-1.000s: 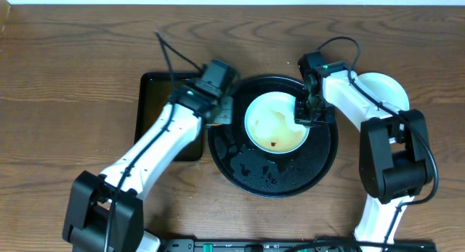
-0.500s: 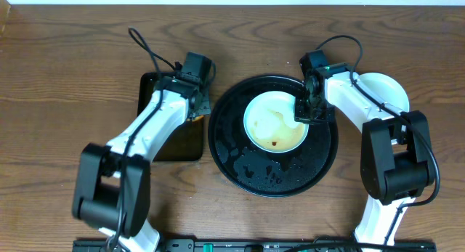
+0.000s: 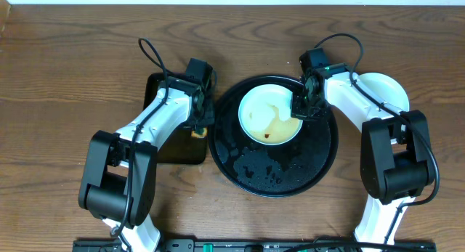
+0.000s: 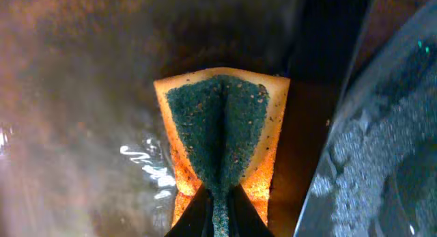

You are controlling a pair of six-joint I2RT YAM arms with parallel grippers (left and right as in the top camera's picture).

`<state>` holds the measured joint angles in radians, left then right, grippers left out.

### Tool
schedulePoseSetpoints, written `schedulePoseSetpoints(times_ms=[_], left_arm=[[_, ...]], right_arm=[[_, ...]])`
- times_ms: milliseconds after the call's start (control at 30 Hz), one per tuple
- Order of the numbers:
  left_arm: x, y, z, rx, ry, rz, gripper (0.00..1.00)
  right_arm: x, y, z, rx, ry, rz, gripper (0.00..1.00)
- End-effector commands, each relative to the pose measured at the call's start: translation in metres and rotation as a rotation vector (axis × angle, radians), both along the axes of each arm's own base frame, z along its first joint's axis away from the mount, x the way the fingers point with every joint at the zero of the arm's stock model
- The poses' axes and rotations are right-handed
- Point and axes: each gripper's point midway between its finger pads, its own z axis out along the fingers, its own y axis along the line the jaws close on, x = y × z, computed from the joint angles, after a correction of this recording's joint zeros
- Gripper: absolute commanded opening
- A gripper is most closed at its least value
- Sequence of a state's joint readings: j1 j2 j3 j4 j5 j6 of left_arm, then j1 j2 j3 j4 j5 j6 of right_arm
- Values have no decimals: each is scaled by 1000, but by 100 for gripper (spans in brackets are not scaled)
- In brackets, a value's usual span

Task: Clean dirty plates on tray and stack at the side

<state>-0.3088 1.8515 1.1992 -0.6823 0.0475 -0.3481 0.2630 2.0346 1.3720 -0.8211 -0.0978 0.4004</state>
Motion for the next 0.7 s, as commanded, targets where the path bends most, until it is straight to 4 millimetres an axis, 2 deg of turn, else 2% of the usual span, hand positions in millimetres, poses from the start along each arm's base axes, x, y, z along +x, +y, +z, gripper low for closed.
schedulePoseSetpoints(times_ms=[0,133,300,667], left_arm=[[-16,-6,-2,-37,65,4,7],[-16,-6,-2,-36,65,2,7],[-12,-5,3,-26,37,-50,7],[-1,2,48,-9,-106,-48,7]], right_arm=[[-21,-10,-41,-38,107,-48,1],[-18,-11,-41,-37,99,-50,1],[-9,-12,-24,-44,40,-51,1],[6,-30,45,-131,-145,-34,1]])
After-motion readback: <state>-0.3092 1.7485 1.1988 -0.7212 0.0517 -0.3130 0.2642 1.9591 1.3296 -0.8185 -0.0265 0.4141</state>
